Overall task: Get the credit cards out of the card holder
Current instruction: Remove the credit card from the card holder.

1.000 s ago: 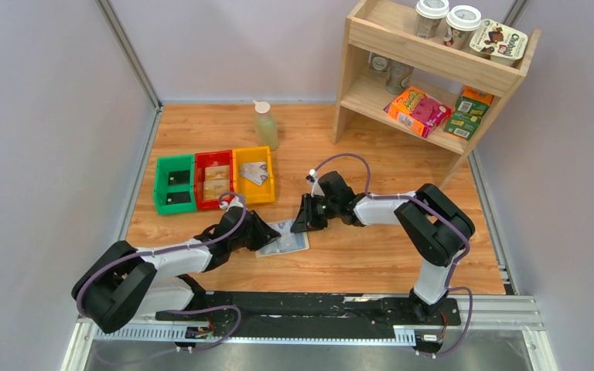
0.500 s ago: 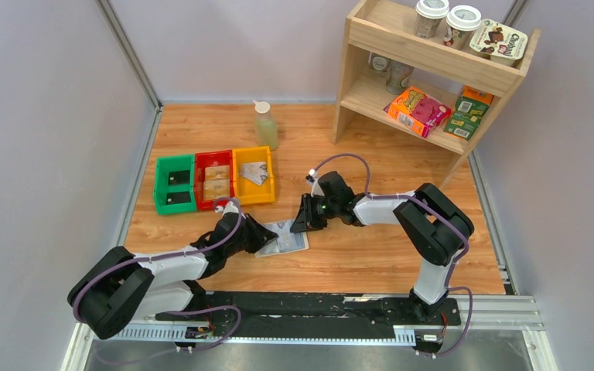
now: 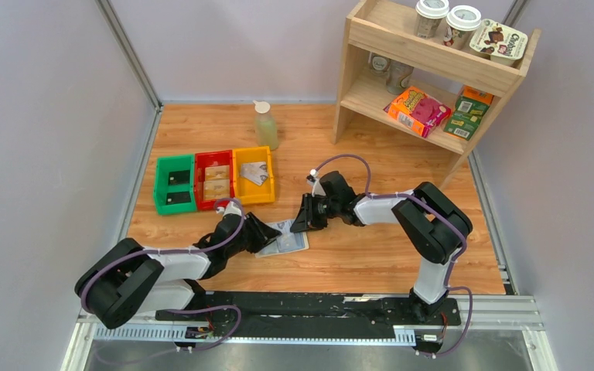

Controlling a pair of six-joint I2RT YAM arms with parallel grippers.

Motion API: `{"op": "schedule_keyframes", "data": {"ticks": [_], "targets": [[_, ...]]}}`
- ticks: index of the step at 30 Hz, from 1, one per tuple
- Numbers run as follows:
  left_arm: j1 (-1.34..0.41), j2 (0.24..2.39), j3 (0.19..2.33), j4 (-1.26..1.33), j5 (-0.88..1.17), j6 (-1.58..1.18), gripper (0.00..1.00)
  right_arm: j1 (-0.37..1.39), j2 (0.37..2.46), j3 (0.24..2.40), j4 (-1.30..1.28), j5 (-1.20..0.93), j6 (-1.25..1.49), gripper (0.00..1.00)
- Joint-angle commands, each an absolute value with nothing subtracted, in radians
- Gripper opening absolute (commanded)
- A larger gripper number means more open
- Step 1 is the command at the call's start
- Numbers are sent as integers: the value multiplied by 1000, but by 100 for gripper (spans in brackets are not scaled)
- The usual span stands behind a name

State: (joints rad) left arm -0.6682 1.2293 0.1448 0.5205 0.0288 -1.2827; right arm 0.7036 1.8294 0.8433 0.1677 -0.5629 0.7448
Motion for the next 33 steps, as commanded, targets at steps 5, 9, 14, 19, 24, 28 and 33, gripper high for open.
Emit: {"op": "schedule_keyframes", "data": {"ticks": [5,9,14,19,24,28,33], "targets": [[-676,1334,111,669,52,-1364,45,726,1887,808,123,-505,732,23],[-676,1342,98,686,48,-1379,45,726,1887,808,123,-505,732,23],[-676,1339,94,687,37,-1385,45,726,1891,808,124,-506,732,23],[-675,1330,84,609,11,-1416,46,726,1888,805,123,-503,732,22],[-676,1278,113,421,-26,-1398,48,724,1873,802,115,-489,730,22],[-676,1204,155,287,-41,-1342,48,724,1862,802,107,-483,727,23],[-676,1175,190,233,-45,-1310,49,724,1809,810,66,-454,710,28]]}}
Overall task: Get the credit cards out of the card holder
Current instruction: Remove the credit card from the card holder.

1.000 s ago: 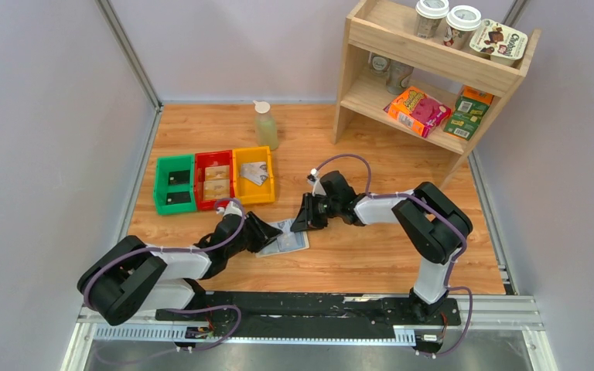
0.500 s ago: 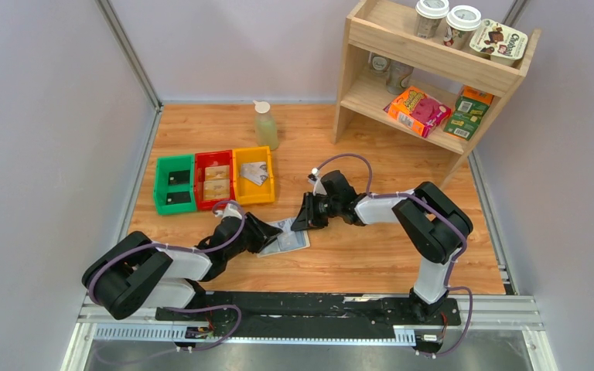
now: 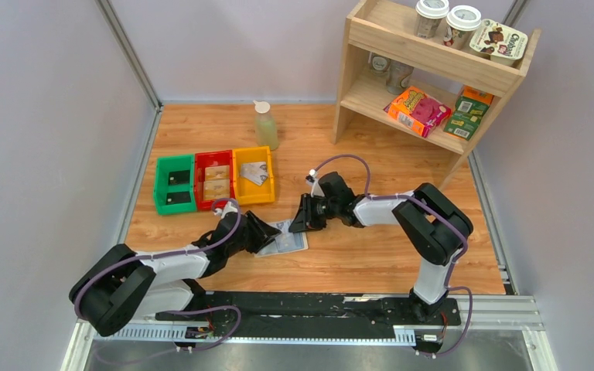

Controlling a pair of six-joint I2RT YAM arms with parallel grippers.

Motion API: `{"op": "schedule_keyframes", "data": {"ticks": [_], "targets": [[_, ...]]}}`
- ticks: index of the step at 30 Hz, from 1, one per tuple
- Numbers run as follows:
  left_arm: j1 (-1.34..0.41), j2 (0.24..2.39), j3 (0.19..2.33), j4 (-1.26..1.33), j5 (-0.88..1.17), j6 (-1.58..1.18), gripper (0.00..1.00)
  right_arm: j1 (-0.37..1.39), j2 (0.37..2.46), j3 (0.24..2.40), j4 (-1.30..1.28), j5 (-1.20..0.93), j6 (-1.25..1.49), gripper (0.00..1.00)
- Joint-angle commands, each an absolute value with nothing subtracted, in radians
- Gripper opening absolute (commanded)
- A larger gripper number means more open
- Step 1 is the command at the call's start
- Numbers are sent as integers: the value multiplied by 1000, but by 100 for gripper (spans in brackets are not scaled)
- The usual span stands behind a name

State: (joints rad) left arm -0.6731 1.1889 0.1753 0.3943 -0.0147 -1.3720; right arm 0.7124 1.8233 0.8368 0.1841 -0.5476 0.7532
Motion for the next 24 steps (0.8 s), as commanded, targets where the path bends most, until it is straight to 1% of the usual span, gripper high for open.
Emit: {"op": "schedule_keyframes", "data": {"ticks": [1,2,5,7,10,15,20,24], "targets": [[-676,1174,189,241,-43,-1309,49,726,1799,814,52,-445,706,29],[-676,1172,189,245,-37,-1308,48,727,1790,818,40,-437,701,29],[-676,1184,190,293,-15,-1298,42,732,1779,833,5,-408,690,30],[-676,1195,196,331,-6,-1289,40,733,1787,839,-26,-399,686,30],[-676,1222,204,399,37,-1281,40,733,1813,833,-11,-414,692,29],[-676,1226,175,508,49,-1299,34,732,1839,822,34,-437,704,27],[-676,1125,138,531,17,-1313,25,721,1853,810,58,-454,719,26],[-676,1032,118,494,3,-1313,20,716,1861,807,69,-465,722,26]]}}
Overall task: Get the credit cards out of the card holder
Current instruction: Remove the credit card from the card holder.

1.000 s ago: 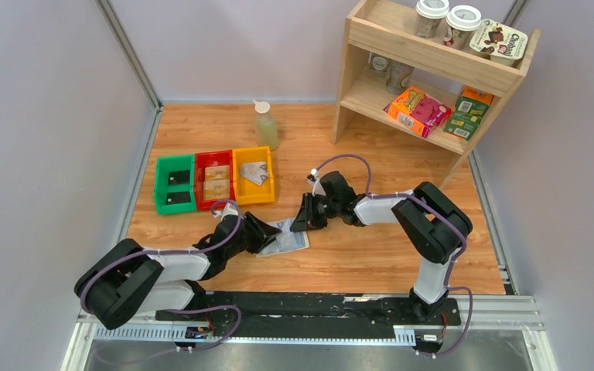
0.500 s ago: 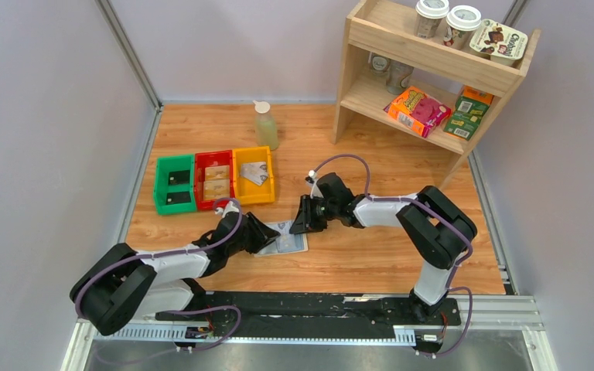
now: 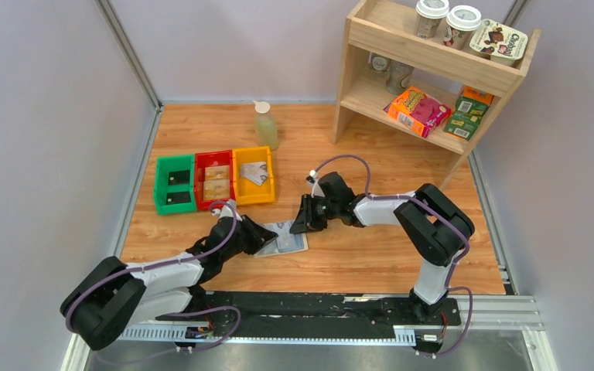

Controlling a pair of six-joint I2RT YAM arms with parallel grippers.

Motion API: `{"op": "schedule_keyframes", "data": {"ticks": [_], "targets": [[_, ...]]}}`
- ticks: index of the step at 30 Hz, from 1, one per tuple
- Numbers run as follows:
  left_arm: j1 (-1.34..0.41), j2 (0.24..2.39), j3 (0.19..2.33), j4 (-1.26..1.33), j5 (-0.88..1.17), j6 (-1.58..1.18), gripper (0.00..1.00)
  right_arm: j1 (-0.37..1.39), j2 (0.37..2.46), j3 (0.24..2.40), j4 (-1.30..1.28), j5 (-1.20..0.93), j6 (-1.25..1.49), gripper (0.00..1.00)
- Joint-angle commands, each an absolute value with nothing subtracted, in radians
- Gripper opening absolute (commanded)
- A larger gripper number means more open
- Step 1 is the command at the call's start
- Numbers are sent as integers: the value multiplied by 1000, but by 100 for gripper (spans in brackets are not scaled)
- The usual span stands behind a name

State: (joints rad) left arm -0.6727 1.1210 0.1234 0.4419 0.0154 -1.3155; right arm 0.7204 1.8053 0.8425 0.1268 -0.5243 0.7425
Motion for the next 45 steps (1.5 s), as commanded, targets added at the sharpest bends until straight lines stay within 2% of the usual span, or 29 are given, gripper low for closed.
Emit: {"op": "schedule_keyframes", "data": {"ticks": [1,7,10,16,22,32,39,45], "targets": [[-676,1019,120,488,3,-1307,20,718,1864,807,71,-468,724,26],[-676,1069,150,497,26,-1282,20,718,1870,807,83,-476,730,26],[-676,1091,143,495,15,-1292,26,718,1861,802,84,-474,730,26],[-677,1091,163,452,18,-1266,30,718,1868,804,97,-482,735,26],[-678,1146,150,592,52,-1266,30,716,1887,802,121,-506,745,26],[-680,1152,115,802,74,-1278,21,704,1907,779,195,-552,773,26],[-681,1100,110,819,67,-1249,15,696,1911,775,218,-569,781,26],[-689,1164,121,880,89,-1242,9,696,1914,764,255,-584,793,26]]}}
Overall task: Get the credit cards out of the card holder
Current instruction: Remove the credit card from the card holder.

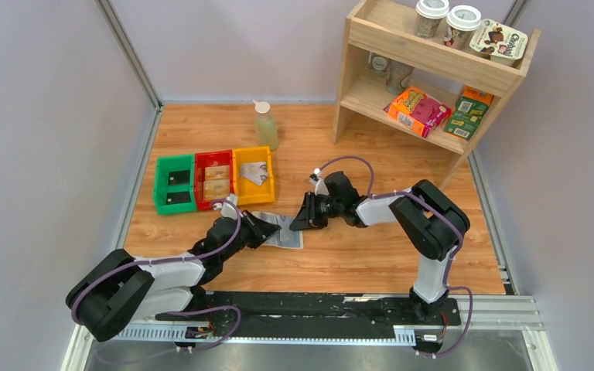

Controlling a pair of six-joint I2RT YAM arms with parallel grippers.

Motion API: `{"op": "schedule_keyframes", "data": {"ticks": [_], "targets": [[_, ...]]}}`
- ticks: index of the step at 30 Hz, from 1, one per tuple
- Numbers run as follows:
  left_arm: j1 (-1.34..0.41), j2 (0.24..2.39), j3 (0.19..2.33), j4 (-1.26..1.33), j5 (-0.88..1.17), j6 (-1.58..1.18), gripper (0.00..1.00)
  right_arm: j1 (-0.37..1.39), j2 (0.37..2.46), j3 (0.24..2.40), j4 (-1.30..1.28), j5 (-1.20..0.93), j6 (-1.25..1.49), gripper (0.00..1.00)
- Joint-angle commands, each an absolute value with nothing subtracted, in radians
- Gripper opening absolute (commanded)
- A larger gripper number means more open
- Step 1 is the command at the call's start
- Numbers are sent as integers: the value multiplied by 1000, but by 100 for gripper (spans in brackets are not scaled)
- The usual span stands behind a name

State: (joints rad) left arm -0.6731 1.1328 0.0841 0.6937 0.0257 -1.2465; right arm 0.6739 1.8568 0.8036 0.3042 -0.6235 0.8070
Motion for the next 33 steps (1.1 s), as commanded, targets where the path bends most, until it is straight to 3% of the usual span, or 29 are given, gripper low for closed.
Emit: {"op": "schedule_keyframes", "data": {"ticks": [1,4,9,15,17,23,27,32,33], "targets": [[-690,1176,120,888,92,-1244,7,696,1914,762,256,-584,795,26],[-690,1213,115,914,92,-1256,0,695,1914,764,255,-581,793,26],[-690,1212,101,893,72,-1259,0,690,1914,762,235,-568,795,26],[-690,1092,192,391,14,-1224,0,687,1913,765,213,-554,792,24],[-690,1071,199,353,3,-1201,0,687,1914,765,213,-555,790,24],[-690,1188,212,484,70,-1212,0,687,1914,767,216,-561,790,24],[-690,1282,202,613,113,-1244,9,689,1907,762,219,-558,788,24],[-690,1269,186,637,89,-1247,9,687,1905,761,221,-560,790,24],[-690,1250,184,637,83,-1247,5,687,1905,761,221,-558,788,24]]}}
